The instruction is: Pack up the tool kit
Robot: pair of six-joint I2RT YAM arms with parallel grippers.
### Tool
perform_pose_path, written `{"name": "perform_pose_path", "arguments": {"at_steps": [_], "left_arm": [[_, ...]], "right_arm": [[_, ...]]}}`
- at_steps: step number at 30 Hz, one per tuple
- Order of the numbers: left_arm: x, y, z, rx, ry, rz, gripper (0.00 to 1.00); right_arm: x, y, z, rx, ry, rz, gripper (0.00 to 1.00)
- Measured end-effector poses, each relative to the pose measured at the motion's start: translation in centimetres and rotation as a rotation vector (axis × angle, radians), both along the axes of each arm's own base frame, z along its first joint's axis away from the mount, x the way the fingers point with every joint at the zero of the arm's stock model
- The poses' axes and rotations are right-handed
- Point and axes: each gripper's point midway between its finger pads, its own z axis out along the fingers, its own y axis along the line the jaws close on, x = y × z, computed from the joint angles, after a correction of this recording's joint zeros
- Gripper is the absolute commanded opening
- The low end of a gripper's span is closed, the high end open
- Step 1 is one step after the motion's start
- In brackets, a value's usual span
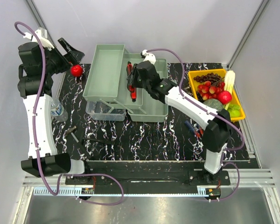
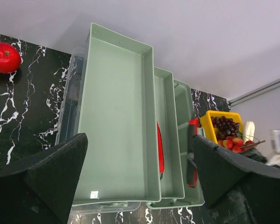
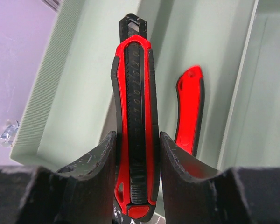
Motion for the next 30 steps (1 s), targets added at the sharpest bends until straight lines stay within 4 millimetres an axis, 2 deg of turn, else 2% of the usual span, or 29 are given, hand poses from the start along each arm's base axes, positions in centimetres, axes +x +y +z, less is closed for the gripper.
{"name": "perform_pose_path", "arguments": {"at_steps": [8, 12, 15, 17, 20, 28, 30], "left_arm": [[-0.3, -0.1, 0.3, 0.000, -0.010, 0.000, 0.99], [-0.2, -0.1, -0.2, -0.007, 0.001, 0.001, 0.99], [-0.2, -0.1, -0.3, -0.010, 0.001, 0.002, 0.99], [-0.1, -0.1, -0.2, -0.009, -0.002, 0.002, 0.99], [-0.1, -0.1, -0.1, -0.009, -0.005, 0.002, 0.99], [0.1, 0.0, -0.3, -0.013, -0.001, 0.003, 0.99], [0.2, 0.0, -0.4, -0.014, 0.002, 0.003, 0.99]], "right_arm": [[0.5, 1.9, -9.2, -0.004, 0.264, -0.042, 0.00], [0.6, 3.0, -12.1, -0.011, 0.332, -0.029, 0.01], [1.0, 3.6, -12.0, 0.006, 0.333, -0.024, 0.13], [1.2, 3.7, -11.9, 0.010, 0.331, -0.026, 0.30], [1.2, 3.7, -12.1, 0.007, 0.337, -0.030, 0.43], [1.3, 3.4, -12.4, -0.003, 0.340, -0.049, 0.61], [1.4, 3.3, -12.2, -0.003, 0.330, -0.050, 0.62]]}}
